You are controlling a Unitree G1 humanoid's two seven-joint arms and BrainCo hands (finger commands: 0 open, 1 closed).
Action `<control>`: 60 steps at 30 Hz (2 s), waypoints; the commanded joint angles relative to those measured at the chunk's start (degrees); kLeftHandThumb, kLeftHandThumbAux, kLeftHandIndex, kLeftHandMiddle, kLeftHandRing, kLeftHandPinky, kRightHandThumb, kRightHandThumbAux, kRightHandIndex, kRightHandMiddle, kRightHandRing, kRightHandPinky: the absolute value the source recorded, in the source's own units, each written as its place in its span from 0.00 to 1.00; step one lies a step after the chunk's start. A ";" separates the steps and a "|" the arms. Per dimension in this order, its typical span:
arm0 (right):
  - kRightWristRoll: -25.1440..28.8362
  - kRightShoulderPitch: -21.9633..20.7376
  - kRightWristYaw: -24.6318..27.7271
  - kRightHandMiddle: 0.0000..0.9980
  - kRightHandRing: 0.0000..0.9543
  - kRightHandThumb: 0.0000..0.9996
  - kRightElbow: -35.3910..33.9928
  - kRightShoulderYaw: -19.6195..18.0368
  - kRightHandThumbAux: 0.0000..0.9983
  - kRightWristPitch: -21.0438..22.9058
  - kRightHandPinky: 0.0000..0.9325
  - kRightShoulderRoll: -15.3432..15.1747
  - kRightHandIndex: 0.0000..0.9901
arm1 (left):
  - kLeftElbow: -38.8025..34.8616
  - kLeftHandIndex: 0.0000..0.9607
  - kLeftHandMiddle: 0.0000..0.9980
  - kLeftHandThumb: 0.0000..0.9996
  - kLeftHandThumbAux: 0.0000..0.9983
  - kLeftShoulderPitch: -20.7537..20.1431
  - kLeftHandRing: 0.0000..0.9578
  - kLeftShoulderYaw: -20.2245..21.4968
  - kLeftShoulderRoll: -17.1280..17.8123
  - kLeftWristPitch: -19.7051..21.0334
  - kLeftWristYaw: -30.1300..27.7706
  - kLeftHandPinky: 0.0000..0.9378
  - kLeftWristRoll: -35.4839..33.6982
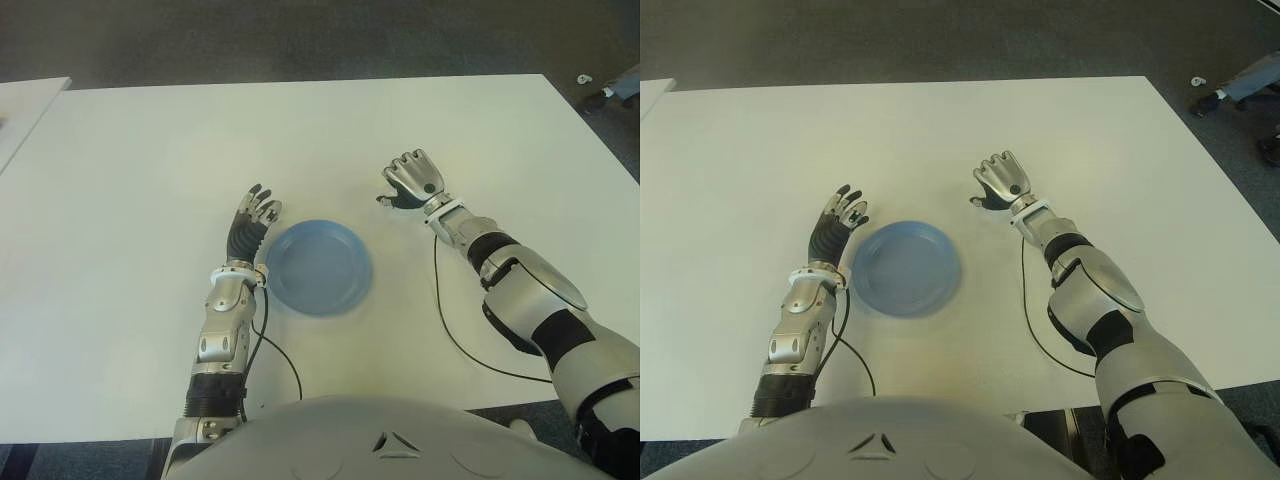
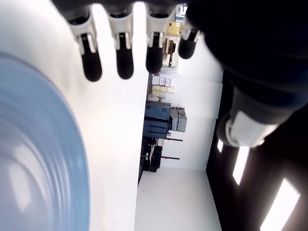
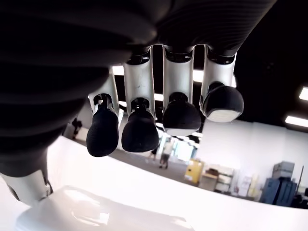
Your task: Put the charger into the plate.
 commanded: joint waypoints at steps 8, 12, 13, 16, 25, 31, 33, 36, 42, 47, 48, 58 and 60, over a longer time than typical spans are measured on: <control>-0.28 -1.28 0.93 0.86 0.90 0.26 0.46 0.22 0.67 -0.90 0.93 -0.49 0.75 | -0.24 0.06 0.14 0.06 0.57 0.57 0.17 -0.06 0.15 0.93 -0.21 0.22 0.00; 0.01 -3.10 2.18 0.86 0.91 0.26 0.15 -0.10 0.68 -1.30 0.94 -0.58 0.75 | -0.25 0.06 0.15 0.06 0.58 0.61 0.18 -0.04 0.11 0.79 -0.30 0.24 -0.12; 0.01 -3.23 2.22 0.86 0.91 0.27 0.09 -0.11 0.69 -1.28 0.94 -0.58 0.75 | -0.22 0.07 0.15 0.06 0.58 0.62 0.18 -0.03 0.09 0.72 -0.33 0.24 -0.16; 0.31 -3.01 2.42 0.86 0.90 0.28 0.13 -0.35 0.70 -1.19 0.93 -0.52 0.75 | -0.09 0.07 0.16 0.07 0.58 0.62 0.19 -0.02 0.07 0.49 -0.42 0.25 -0.24; 3.28 -5.43 5.99 0.88 0.91 0.29 -0.53 -3.67 0.76 -4.65 0.93 -0.28 0.76 | 0.04 0.07 0.15 0.08 0.58 0.55 0.18 -0.09 -0.01 0.57 -0.40 0.23 -0.29; 6.99 -6.42 8.27 0.86 0.90 0.30 -1.43 -7.40 0.73 -10.40 0.90 -0.41 0.75 | 0.17 0.07 0.15 0.08 0.57 0.35 0.18 -0.25 -0.14 0.86 -0.27 0.24 -0.20; 8.94 -6.72 12.86 0.77 0.80 0.30 -1.41 -8.92 0.66 -13.05 0.76 -0.37 0.62 | 0.21 0.07 0.15 0.08 0.58 0.36 0.18 -0.23 -0.14 0.82 -0.30 0.24 -0.23; 13.60 -7.59 26.51 0.48 0.47 0.29 -1.00 -12.35 0.55 -15.90 0.41 -0.30 0.33 | 0.14 0.07 0.16 0.08 0.58 0.43 0.19 -0.38 -0.26 0.97 -0.26 0.25 -0.19; 17.94 -9.64 41.97 0.06 0.05 0.30 -2.00 -15.39 0.35 -17.85 0.04 -1.57 0.04 | -0.09 0.08 0.17 0.08 0.58 0.55 0.20 -0.40 -0.38 1.37 -0.34 0.27 -0.44; 19.48 -10.10 48.43 0.01 0.01 0.32 -2.94 -16.31 0.24 -19.27 0.01 -2.40 0.01 | -0.19 0.09 0.17 0.09 0.58 0.68 0.21 -0.49 -0.51 1.27 -0.34 0.28 -0.44; 19.74 -10.11 49.50 0.01 0.01 0.33 -3.13 -16.51 0.22 -19.38 0.00 -2.52 0.00 | -0.24 0.09 0.17 0.09 0.58 0.68 0.21 -0.52 -0.50 1.35 -0.34 0.27 -0.43; 20.30 -10.31 57.93 0.00 0.00 0.39 -4.64 -17.66 0.15 -20.08 0.00 -3.70 0.00 | -0.97 0.09 0.17 0.10 0.58 0.71 0.21 -0.78 -0.38 2.36 -0.25 0.27 -0.28; 20.38 -10.41 59.37 0.00 0.00 0.40 -4.72 -17.75 0.15 -20.32 0.00 -3.93 0.00 | -1.04 0.09 0.17 0.10 0.59 0.73 0.21 -0.85 -0.31 2.44 -0.32 0.27 -0.23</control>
